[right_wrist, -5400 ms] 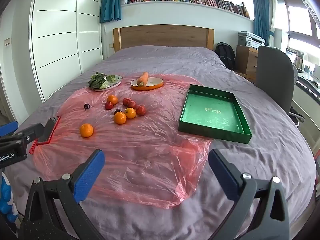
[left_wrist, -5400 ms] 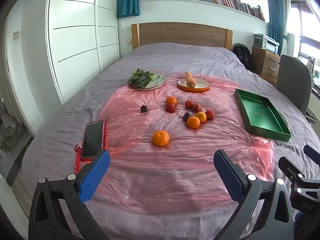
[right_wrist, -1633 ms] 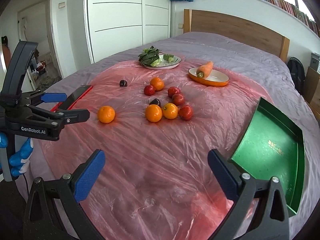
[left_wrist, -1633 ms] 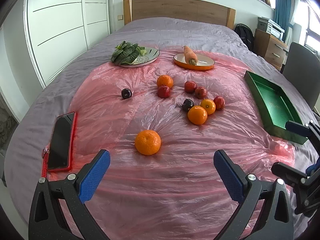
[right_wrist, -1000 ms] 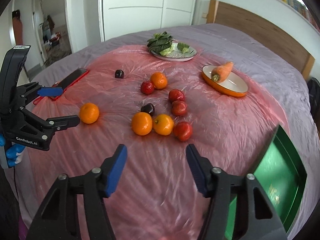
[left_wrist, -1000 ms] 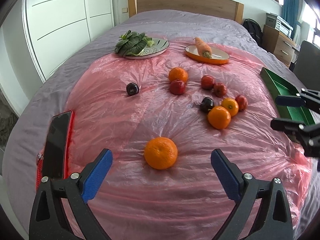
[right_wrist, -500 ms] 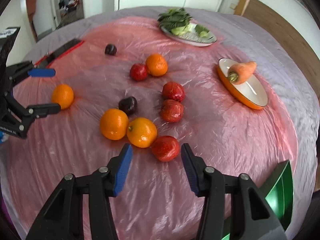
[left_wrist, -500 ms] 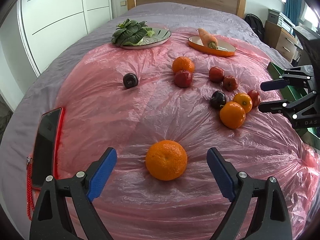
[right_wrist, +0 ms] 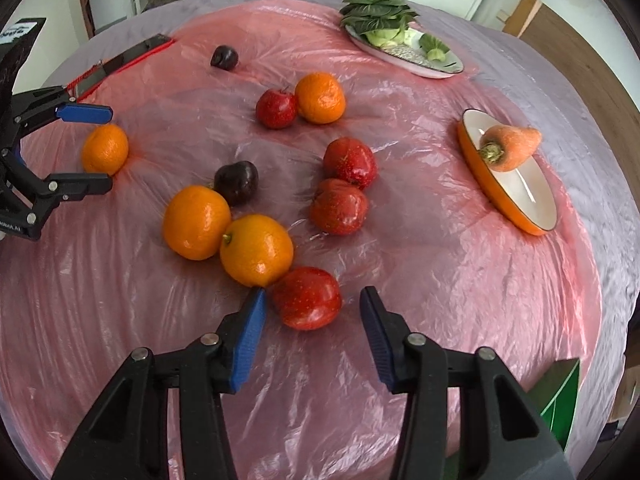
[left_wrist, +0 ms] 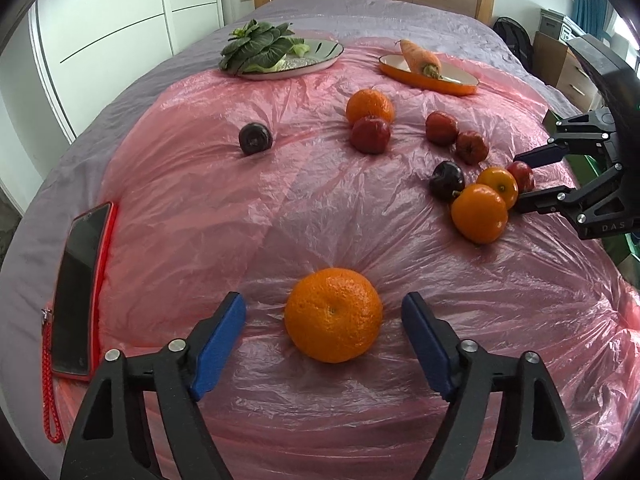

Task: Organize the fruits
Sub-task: 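Grasp the orange with the left tool while the right tool grasps a red apple, then carry both fruits into the green tray and open both tools, then lift both open tools away from the tray toward the fruit pile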

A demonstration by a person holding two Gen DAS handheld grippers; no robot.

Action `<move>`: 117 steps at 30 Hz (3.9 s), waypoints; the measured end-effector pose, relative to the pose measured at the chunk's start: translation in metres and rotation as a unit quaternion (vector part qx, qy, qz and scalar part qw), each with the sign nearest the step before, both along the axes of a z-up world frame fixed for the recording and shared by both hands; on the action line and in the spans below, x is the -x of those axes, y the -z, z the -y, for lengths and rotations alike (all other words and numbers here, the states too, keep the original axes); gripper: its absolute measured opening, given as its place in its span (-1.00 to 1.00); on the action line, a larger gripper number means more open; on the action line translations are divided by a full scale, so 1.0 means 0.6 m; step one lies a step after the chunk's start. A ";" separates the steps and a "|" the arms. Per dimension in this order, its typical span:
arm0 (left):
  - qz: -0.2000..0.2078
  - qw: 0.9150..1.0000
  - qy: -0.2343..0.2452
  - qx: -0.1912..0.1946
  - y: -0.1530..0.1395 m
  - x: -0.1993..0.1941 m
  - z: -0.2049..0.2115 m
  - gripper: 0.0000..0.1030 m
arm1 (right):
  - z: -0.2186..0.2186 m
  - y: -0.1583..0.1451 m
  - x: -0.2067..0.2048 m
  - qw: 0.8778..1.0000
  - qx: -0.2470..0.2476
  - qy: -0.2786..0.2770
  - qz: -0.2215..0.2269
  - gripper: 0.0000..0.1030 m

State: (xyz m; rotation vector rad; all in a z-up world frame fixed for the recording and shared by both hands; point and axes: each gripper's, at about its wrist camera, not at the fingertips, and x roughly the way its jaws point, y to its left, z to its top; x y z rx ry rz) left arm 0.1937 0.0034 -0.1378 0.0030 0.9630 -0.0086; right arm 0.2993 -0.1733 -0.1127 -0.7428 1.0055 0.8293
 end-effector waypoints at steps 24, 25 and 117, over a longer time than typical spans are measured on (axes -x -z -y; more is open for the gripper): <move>0.012 1.000 -0.004 0.021 -0.036 0.025 -0.014 -0.23 | 0.047 -0.059 0.026 0.997 -0.067 0.041 0.010 -0.09; 0.015 1.000 -0.003 0.019 -0.041 0.028 -0.012 -0.23 | 0.055 -0.066 0.030 0.996 -0.071 0.046 0.013 -0.09; 0.045 0.967 0.246 0.045 -0.222 0.078 0.367 0.13 | 0.439 -0.161 0.307 0.904 -0.118 0.403 0.080 0.75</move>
